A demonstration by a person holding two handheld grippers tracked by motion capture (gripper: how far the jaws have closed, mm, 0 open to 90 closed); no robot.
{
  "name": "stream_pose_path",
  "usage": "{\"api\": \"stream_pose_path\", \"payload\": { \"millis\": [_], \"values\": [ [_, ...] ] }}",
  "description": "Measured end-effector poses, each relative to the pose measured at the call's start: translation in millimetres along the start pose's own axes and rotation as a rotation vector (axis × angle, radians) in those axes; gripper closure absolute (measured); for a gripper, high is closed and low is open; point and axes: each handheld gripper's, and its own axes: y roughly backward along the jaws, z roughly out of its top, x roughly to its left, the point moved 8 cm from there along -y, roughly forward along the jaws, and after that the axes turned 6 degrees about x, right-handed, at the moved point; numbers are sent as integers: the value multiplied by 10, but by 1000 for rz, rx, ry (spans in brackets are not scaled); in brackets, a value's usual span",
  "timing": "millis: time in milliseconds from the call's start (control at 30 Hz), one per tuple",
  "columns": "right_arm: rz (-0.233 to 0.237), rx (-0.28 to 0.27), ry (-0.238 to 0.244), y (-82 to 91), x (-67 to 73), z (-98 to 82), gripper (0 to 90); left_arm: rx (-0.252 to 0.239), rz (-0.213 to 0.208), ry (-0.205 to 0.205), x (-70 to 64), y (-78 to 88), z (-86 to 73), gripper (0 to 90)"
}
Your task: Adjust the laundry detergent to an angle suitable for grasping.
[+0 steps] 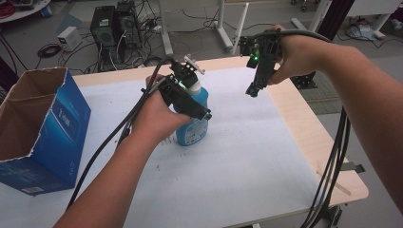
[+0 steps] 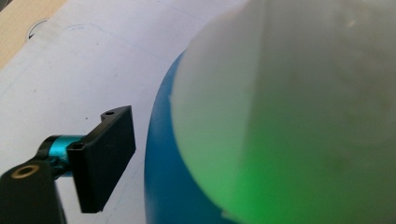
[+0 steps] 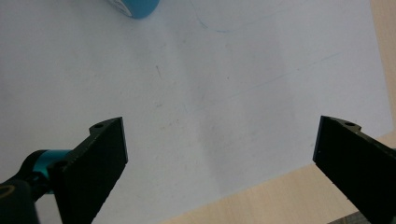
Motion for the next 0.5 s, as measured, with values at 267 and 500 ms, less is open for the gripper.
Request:
{"api": "stream_pose_path", "payload": {
  "millis": [267, 500],
  "values": [
    [3, 0, -1, -18, -4, 6, 23, 0, -3, -2, -2, -5, -1, 167],
    [3, 3, 2, -27, -9, 12, 23, -8, -24, -3, -29, -4, 8, 220]
  ]
}}
